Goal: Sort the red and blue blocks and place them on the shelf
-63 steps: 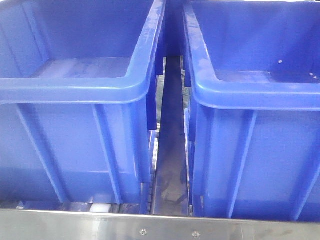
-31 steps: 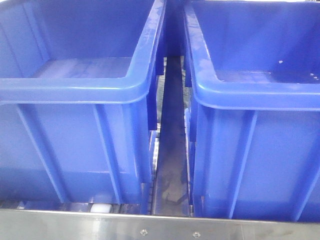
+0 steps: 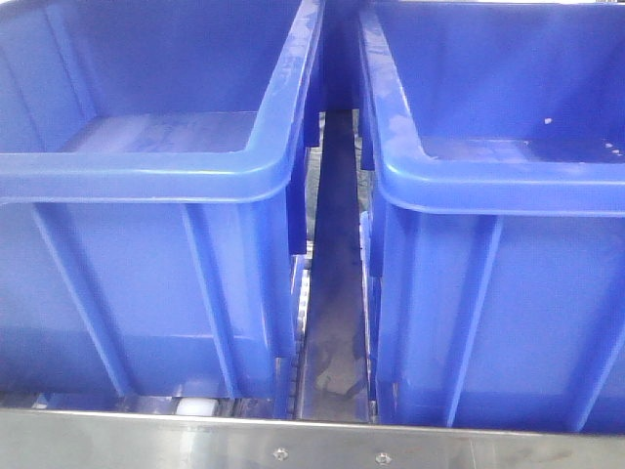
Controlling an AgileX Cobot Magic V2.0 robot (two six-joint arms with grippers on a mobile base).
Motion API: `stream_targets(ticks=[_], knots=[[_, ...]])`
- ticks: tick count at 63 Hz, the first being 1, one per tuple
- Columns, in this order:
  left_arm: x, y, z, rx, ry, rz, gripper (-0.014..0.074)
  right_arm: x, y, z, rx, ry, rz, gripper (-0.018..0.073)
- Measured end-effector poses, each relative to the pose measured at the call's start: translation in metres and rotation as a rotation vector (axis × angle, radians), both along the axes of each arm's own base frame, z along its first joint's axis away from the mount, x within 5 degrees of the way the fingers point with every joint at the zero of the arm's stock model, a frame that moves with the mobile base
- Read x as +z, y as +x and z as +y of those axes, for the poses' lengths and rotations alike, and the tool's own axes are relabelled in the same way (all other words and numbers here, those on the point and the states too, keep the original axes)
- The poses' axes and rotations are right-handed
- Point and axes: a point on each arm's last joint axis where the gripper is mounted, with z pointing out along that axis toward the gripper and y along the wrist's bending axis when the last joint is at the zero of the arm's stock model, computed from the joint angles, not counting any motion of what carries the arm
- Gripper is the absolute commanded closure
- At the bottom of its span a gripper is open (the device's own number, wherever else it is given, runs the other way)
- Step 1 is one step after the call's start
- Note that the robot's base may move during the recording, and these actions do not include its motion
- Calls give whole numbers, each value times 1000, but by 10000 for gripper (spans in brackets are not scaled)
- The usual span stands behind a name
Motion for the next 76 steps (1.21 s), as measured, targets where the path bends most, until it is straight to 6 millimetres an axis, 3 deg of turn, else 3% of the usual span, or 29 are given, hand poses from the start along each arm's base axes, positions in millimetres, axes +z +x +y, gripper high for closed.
stream_targets(ticks=[48, 58, 76], knots=[[0, 0, 0, 0, -1, -4, 471, 0, 0, 0, 0, 2, 0, 511], [-23, 3, 1, 13, -6, -45, 471, 0, 0, 0, 0, 2, 0, 511], [-99, -4, 5, 57, -4, -36, 471, 0, 0, 0, 0, 2, 0, 511]])
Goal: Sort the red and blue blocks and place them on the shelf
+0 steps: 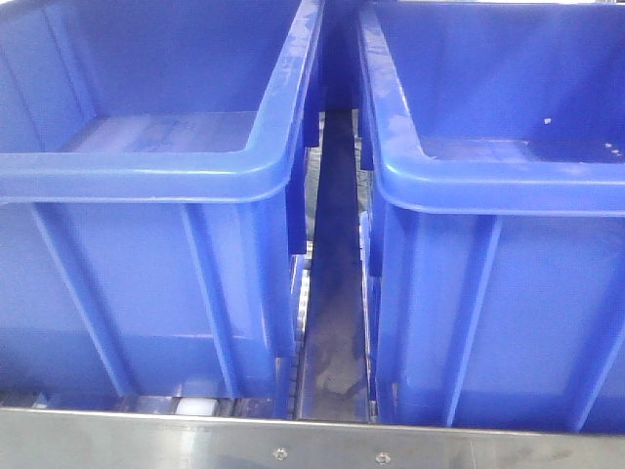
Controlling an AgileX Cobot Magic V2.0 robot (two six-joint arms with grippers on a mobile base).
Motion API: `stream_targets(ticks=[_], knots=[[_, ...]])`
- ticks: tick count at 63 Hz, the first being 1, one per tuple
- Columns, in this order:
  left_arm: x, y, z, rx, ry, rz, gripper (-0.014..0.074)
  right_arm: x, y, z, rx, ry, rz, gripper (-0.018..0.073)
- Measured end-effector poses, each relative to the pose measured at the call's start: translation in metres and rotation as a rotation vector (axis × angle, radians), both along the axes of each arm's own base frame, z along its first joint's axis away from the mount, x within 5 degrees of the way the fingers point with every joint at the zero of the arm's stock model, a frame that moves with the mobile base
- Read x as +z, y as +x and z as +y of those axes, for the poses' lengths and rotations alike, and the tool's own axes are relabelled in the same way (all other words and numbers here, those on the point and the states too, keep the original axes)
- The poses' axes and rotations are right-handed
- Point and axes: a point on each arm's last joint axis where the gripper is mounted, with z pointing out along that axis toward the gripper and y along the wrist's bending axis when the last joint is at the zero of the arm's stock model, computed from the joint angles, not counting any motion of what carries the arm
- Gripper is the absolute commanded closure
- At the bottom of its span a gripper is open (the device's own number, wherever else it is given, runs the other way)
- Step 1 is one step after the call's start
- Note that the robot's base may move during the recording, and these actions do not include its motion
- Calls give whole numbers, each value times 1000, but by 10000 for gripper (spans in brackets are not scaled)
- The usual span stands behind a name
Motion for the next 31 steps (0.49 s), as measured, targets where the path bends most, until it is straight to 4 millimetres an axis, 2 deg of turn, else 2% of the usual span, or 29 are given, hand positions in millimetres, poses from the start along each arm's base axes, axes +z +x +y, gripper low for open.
stream_targets(ticks=[7, 16, 31], knots=[[-16, -5, 0, 0, -1, -11, 471, 0, 0, 0, 0, 0, 0, 511], [-11, -13, 1, 0, -8, -97, 471, 0, 0, 0, 0, 0, 0, 511], [-11, -14, 1, 0, -8, -100, 471, 0, 0, 0, 0, 0, 0, 511]])
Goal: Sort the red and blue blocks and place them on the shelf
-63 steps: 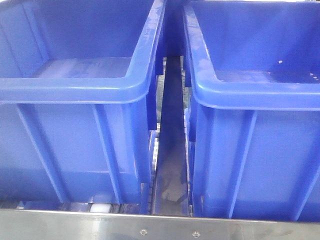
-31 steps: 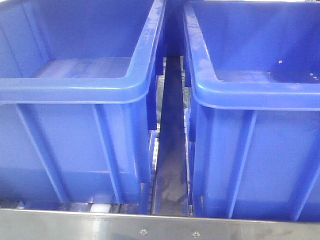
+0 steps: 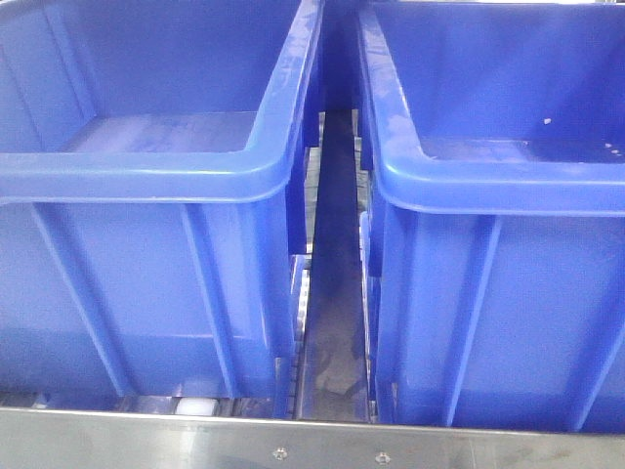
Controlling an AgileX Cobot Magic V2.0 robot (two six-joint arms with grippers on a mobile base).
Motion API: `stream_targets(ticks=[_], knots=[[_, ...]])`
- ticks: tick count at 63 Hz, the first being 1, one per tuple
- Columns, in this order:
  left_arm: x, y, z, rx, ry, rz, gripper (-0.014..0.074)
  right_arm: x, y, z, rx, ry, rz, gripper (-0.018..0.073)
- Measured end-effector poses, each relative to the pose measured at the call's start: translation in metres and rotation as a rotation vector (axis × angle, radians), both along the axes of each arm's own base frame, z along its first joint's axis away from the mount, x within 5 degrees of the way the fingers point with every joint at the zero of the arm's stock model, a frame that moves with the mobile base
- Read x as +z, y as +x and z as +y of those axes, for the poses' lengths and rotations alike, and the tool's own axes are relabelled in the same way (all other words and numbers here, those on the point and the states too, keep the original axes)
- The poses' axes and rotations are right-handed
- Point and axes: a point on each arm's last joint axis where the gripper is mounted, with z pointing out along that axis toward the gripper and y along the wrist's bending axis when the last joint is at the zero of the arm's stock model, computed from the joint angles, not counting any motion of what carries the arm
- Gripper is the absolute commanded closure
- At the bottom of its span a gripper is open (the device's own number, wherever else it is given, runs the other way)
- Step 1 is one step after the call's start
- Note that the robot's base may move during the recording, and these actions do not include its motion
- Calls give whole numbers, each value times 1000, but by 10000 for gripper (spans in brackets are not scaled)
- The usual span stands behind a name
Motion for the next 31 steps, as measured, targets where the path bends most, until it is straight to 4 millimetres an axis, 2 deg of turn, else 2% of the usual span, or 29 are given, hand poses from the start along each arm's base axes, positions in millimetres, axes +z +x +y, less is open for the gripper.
stream_targets(ticks=[31], knots=[[-6, 0, -2, -26, 8, 60, 471, 0, 0, 0, 0, 0, 0, 511]])
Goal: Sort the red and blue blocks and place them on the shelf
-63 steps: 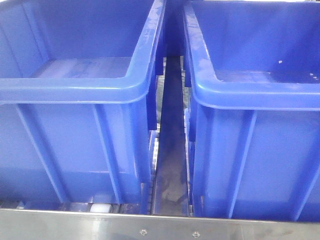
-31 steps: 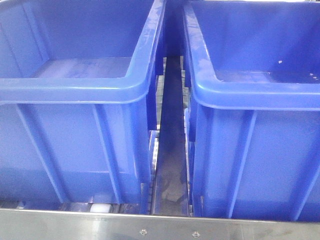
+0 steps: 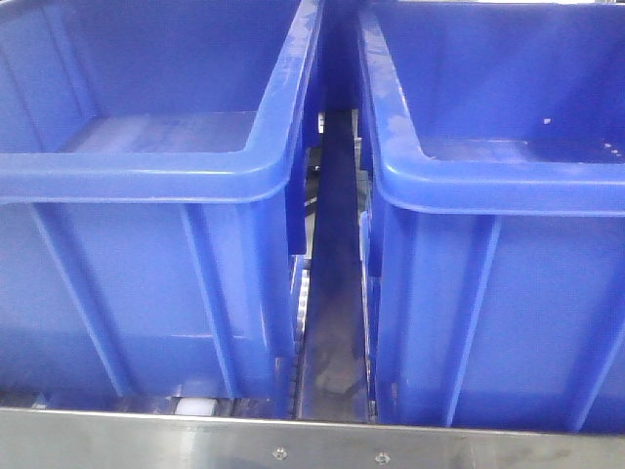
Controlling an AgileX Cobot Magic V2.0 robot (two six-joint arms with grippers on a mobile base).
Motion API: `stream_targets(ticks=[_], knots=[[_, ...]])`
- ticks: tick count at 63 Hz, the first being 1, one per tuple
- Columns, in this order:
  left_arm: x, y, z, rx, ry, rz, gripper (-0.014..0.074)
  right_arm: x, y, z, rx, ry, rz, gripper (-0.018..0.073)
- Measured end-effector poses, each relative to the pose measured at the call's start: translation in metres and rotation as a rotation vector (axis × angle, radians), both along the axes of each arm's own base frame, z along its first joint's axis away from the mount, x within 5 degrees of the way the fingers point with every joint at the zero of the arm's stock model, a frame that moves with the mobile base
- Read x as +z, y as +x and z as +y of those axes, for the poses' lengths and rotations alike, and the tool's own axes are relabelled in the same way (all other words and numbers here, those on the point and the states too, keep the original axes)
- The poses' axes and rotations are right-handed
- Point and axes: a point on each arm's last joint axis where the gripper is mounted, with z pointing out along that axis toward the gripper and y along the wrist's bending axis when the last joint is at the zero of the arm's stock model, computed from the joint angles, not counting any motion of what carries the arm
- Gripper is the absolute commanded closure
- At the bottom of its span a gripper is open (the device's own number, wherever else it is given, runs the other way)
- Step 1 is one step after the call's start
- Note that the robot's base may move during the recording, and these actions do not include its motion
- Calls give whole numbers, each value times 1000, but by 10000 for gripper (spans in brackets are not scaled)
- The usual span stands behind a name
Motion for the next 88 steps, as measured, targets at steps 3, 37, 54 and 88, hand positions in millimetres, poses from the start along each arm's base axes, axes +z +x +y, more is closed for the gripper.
stream_targets(ticks=[3, 37, 54, 88], knots=[[0, 0, -1, -16, 1, 5, 471, 0, 0, 0, 0, 0, 0, 511], [1, 0, -1, -24, -2, -13, 471, 0, 0, 0, 0, 0, 0, 511], [1, 0, -1, -24, -1, -7, 471, 0, 0, 0, 0, 0, 0, 511], [1, 0, -1, -24, -1, -7, 471, 0, 0, 0, 0, 0, 0, 511]])
